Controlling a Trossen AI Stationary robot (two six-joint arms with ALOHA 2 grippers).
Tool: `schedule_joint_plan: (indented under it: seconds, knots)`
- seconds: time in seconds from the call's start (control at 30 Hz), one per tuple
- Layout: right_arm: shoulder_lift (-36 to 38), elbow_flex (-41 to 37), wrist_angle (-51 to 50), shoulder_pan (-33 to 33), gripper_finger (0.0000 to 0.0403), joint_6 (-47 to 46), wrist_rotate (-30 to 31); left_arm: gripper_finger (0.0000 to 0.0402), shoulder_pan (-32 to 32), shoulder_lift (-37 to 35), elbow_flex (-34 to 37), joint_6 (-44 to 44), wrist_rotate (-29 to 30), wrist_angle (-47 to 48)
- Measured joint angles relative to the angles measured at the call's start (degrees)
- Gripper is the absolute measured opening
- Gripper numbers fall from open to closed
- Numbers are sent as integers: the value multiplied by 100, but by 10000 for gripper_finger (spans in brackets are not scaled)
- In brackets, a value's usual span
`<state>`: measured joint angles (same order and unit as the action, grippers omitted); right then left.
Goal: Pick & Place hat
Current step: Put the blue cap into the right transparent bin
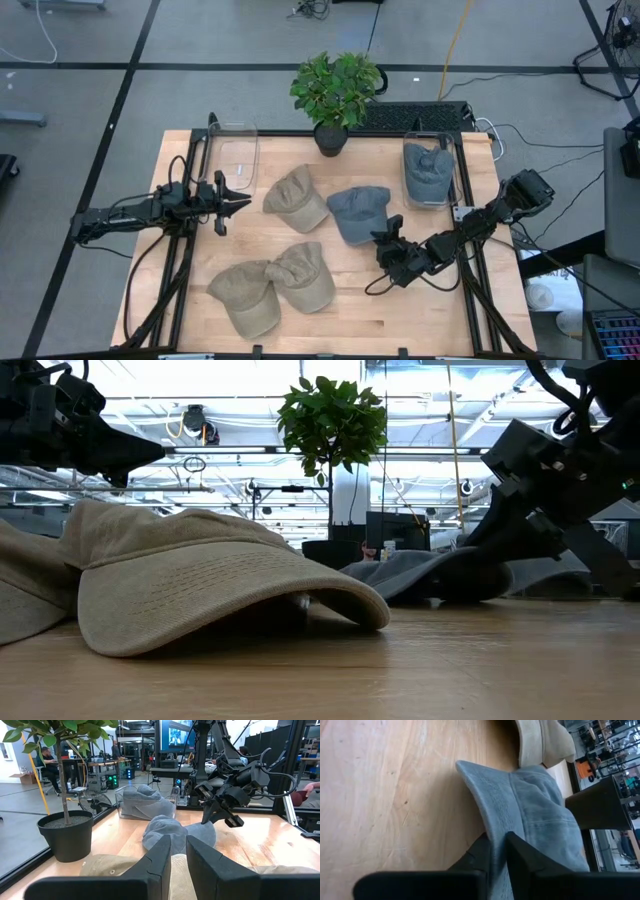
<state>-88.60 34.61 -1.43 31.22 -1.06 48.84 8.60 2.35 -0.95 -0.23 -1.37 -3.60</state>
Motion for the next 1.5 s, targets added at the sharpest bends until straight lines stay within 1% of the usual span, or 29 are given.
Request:
schedule_joint_plan:
  seconds: [0.33,1.5]
  knots:
    - [2,0,0,0,19,-149,-24,67,-2,0,0,0,0,0]
    - [0,0,-7,0,18,-129,-90,67,0,0,0,0,0,0]
